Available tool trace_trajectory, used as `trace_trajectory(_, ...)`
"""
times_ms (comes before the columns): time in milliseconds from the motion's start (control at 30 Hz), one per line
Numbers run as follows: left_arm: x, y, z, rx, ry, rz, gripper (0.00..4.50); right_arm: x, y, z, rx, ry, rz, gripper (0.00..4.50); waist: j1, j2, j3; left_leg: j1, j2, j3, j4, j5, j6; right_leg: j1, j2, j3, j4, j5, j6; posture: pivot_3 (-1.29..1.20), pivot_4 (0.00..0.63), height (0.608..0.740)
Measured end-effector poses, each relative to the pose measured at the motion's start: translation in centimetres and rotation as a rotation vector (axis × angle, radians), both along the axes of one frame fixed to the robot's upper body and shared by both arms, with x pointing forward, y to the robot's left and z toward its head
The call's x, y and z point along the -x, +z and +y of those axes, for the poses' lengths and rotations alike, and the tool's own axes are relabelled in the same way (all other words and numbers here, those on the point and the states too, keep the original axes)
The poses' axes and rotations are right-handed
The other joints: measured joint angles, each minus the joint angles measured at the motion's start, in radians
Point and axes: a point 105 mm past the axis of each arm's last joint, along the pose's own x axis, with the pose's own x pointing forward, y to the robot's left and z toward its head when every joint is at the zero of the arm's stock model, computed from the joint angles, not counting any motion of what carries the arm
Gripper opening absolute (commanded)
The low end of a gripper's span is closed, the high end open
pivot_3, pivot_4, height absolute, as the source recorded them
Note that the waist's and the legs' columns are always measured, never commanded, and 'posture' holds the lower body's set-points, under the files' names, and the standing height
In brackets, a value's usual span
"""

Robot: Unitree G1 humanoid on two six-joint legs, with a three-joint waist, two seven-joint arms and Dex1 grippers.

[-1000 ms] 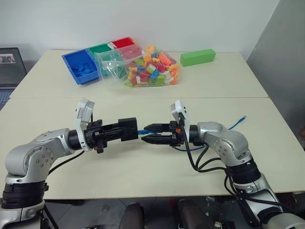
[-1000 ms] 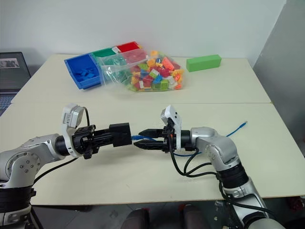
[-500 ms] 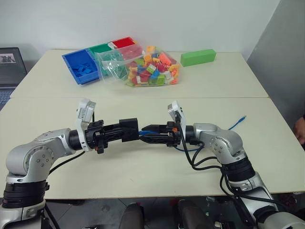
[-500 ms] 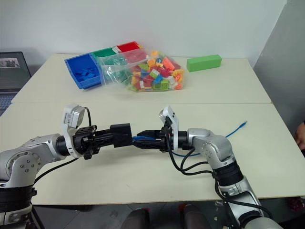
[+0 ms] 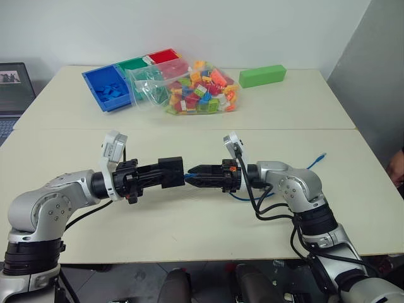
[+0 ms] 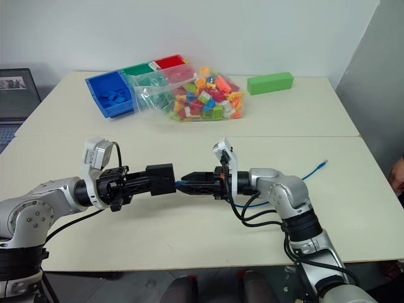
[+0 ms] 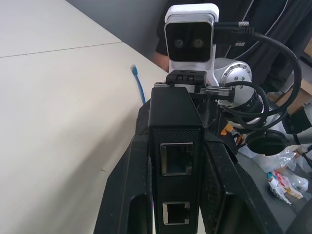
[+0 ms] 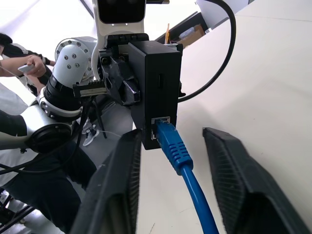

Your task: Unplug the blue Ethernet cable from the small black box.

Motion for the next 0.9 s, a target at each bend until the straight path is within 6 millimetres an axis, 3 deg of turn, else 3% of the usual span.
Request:
trace_trajectory(133, 0.0, 0.0, 0.0, 0.001, 0.001, 0.0, 0.81, 0.2, 0.1, 0.0, -0.009, 0.02, 0.001, 0.26, 0.0, 0.0, 0.0, 0.0, 0.0, 0.0, 0.0, 0.0, 0.0, 0.0, 0.0, 0.0, 0.0, -0.001, 0.002, 0.0, 0.15, 0.74)
trace_trajectory(200, 0.0, 0.0, 0.0, 0.003, -0.003, 0.0, 0.81, 0.3, 0.2, -0.1, -0.012, 0.029, 0.001, 0.07, 0.0, 0.0, 0.0, 0.0, 0.0, 0.0, 0.0, 0.0, 0.0, 0.0, 0.0, 0.0, 0.0, -0.001, 0.002, 0.0, 0.15, 0.74)
trace_trajectory(667, 0.6, -0.2, -0.2, 0.007, -0.039, 0.017, 0.81, 0.8, 0.1, -0.6, 0.006, 0.079, 0.034, 0.07, -0.002, 0.0, 0.0, 0.0, 0.0, 0.0, 0.0, 0.0, 0.0, 0.0, 0.0, 0.0, 0.0, -0.001, 0.003, 0.0, 0.15, 0.74)
trace_trajectory(900, 0.8, -0.7, 0.9, -0.036, -0.007, 0.03, 0.81, -0.2, -1.0, -4.7, 0.101, -0.01, 0.056, 0.06, 0.0, 0.0, 0.0, 0.0, 0.0, 0.0, 0.0, 0.0, 0.0, 0.0, 0.0, 0.0, -0.001, -0.002, 0.003, 0.0, 0.15, 0.74)
